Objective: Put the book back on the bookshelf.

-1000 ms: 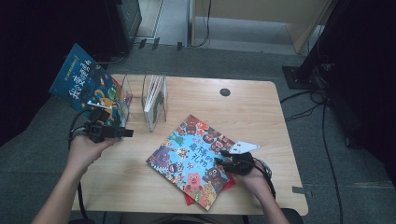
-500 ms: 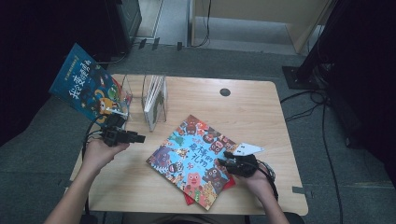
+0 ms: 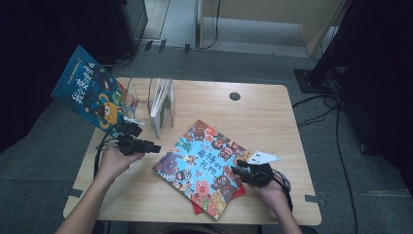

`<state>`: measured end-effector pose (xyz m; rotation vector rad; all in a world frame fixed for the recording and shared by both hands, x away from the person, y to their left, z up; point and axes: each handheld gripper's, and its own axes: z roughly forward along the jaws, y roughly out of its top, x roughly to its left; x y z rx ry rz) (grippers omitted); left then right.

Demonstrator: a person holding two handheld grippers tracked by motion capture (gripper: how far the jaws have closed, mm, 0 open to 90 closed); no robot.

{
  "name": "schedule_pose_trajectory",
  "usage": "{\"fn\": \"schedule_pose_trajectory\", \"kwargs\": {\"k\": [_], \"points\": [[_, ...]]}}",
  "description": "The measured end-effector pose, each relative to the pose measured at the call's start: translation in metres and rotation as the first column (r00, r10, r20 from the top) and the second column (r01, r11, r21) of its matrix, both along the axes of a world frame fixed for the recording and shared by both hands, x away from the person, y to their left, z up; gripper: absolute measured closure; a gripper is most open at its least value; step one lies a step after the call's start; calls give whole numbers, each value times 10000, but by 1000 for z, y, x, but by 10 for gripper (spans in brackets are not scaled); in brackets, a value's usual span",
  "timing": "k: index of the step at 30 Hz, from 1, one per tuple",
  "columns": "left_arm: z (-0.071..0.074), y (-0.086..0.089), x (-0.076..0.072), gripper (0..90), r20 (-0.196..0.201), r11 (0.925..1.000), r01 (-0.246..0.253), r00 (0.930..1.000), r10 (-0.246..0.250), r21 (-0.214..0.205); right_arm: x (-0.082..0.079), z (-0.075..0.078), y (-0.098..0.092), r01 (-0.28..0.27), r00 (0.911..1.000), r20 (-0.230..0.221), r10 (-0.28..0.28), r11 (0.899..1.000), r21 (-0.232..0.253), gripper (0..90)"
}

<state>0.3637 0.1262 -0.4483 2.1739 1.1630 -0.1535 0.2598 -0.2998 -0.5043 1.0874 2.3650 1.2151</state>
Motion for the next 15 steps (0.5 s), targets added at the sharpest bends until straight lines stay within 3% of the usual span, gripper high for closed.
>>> {"fn": "schedule_pose_trajectory", "kwargs": {"k": [3,6,8,15], "points": [[-5,-5,1,516,-39,9999,95,9999,-96,-80,-2,0,-4,99,9999,23,-99,9999,41,644],[-10,-10,1,512,152,9997,212,9997,-213,125,-4,0,-7,208,9998,-10,-208,9998,61,668],[-13,-12,0,540,325,9998,118,9994,-123,138,-5,0,-9,189,9998,55,-189,9998,-2,712],[-24,-10,2,690,55,10000,32,10000,-32,-2,-8,-2,-14,336,9994,89,-336,9994,75,800]]}}
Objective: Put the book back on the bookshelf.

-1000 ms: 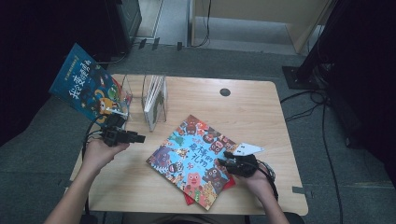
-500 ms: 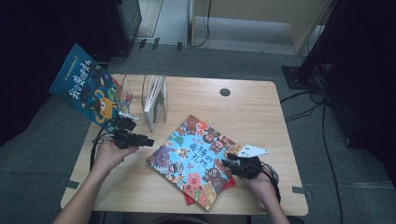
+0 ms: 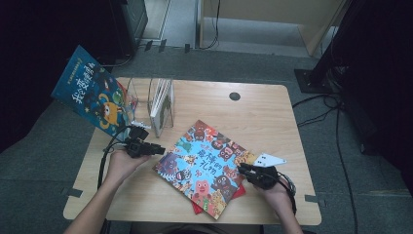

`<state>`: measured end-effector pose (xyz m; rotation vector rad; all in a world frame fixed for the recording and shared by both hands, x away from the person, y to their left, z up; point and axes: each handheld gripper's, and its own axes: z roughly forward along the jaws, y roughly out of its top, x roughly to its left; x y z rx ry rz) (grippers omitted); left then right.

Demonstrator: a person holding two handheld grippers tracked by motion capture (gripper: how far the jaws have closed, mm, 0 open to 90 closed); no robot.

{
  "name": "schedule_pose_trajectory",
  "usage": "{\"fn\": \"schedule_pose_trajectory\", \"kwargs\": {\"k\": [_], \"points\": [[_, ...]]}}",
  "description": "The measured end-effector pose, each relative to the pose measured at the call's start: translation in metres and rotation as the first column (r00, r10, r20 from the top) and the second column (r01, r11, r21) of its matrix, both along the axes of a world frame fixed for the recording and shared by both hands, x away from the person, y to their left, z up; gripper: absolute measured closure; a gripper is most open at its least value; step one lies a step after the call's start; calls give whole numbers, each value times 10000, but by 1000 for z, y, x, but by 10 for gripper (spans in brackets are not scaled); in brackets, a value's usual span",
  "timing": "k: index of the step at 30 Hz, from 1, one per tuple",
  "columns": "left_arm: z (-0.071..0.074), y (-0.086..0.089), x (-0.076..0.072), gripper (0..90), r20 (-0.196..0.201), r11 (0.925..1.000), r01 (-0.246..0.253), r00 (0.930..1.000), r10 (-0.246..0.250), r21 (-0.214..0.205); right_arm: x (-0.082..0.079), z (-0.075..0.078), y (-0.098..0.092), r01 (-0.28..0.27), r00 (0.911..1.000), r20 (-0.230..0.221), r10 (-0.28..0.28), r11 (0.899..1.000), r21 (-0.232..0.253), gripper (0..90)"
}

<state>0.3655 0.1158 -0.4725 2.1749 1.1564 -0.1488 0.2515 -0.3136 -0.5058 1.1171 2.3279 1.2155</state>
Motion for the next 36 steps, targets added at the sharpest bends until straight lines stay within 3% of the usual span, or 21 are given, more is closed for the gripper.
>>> {"fn": "schedule_pose_trajectory", "kwargs": {"k": [10,17,21,25,36], "points": [[-9,-1,3,872,-183,9996,97,9998,-92,268,-5,1,-9,483,9982,-357,-480,9988,80,900],[-14,-6,1,886,-182,9990,284,9994,-278,340,-9,2,-15,737,9957,-574,-727,9971,163,900],[-14,-3,0,886,-202,9999,132,9997,-133,-50,-12,3,-18,793,9949,-637,-785,9968,103,900],[-16,-1,-2,895,-280,10000,89,9996,-90,-37,-11,2,-20,938,9926,-768,-941,9956,-79,900],[-17,1,-9,900,-258,9999,-57,9997,54,-138,-8,0,-21,1143,9902,-826,-1123,9933,195,900]]}}
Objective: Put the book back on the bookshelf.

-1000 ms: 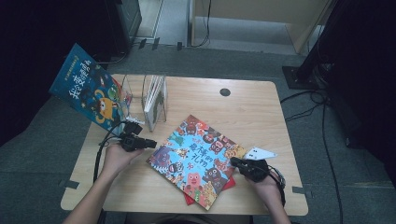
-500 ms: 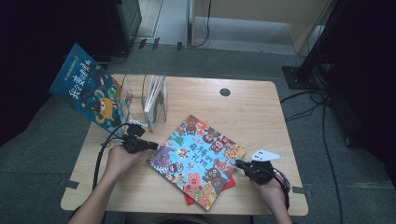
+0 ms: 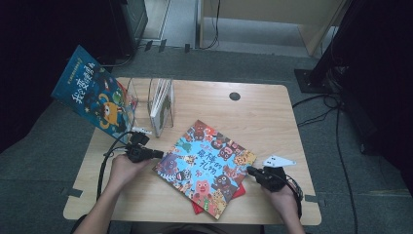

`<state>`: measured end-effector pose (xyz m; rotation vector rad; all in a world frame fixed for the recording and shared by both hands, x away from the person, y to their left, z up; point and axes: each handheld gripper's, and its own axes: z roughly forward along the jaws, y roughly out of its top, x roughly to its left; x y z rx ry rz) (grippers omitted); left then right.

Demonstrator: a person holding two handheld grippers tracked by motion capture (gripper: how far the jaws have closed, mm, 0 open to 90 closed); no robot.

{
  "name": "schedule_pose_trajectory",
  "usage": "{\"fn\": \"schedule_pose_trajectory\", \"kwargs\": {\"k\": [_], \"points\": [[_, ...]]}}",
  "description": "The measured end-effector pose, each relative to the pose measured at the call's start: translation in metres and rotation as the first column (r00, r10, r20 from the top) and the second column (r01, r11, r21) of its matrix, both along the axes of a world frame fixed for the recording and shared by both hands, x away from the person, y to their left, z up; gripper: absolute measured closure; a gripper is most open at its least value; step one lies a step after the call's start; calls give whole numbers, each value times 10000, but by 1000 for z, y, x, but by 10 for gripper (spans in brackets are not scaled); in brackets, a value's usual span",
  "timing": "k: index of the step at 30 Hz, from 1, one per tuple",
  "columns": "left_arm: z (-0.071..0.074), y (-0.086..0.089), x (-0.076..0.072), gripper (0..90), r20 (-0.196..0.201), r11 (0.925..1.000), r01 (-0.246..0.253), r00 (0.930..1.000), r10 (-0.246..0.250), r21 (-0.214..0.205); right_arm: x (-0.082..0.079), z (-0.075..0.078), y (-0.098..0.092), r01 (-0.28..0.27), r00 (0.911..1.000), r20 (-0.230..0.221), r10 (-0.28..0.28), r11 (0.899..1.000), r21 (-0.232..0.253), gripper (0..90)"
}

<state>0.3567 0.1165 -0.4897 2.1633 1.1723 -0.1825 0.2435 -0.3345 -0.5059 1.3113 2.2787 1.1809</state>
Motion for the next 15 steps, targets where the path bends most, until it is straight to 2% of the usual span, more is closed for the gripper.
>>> {"fn": "schedule_pose_trajectory", "kwargs": {"k": [10,15], "points": [[-1,4,-7,900,-90,9999,-55,9999,54,-142,8,-1,1,179,9998,77,-179,9998,20,900],[-1,4,-13,900,-13,9999,-104,9999,104,-121,14,-1,4,300,9995,128,-300,9995,-48,900]]}}
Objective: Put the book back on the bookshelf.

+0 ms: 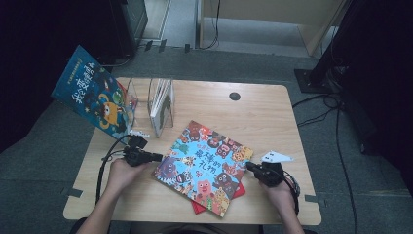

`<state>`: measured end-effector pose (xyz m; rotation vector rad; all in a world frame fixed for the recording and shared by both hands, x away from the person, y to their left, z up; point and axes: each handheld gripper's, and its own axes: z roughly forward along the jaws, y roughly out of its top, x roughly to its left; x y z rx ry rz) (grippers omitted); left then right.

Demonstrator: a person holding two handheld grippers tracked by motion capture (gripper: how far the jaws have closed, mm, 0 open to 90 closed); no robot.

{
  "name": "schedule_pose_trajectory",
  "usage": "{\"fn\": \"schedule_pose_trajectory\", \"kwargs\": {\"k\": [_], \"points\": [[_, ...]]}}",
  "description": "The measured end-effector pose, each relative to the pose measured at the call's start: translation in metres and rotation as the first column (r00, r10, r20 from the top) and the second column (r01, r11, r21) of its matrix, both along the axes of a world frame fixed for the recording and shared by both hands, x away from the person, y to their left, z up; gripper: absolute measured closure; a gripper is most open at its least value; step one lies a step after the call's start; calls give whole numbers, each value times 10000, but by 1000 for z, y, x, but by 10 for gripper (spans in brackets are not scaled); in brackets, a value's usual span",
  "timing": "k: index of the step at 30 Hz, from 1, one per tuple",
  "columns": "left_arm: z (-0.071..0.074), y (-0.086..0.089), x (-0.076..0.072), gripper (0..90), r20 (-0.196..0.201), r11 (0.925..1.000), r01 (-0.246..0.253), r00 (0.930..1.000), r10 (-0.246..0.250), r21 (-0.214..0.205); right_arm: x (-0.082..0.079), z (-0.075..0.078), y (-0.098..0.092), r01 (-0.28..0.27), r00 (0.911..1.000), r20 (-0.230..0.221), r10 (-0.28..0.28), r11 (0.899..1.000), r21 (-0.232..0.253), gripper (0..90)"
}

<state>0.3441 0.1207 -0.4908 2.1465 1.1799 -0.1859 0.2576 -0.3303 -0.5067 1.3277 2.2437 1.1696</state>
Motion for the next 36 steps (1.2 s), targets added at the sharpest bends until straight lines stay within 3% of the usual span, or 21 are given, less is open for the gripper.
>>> {"fn": "schedule_pose_trajectory", "kwargs": {"k": [10,17,21,27,30,33,36], "points": [[1,1,-12,900,-27,10000,-33,10000,33,21,16,-1,2,250,9996,-159,-244,9988,419,900],[0,2,-21,900,-101,9999,-101,9999,100,-74,30,-1,8,404,9992,-2,-404,9991,134,900],[0,2,-25,900,-147,9997,-204,9997,202,-105,36,-2,9,433,9991,-51,-431,9981,434,900],[0,1,-31,900,-309,9990,-320,9990,310,-325,50,-2,13,456,9990,22,-457,9985,296,900],[-1,1,-33,900,-318,9990,-301,9991,290,-340,57,-1,12,587,9979,-291,-572,9969,520,900],[-1,-1,-35,900,-294,9990,-262,9993,251,-361,63,-1,16,564,9984,45,-565,9982,180,900],[-1,-2,-38,900,-294,9989,-288,9992,277,-371,67,-2,17,651,9978,116,-654,9976,243,900]]}}
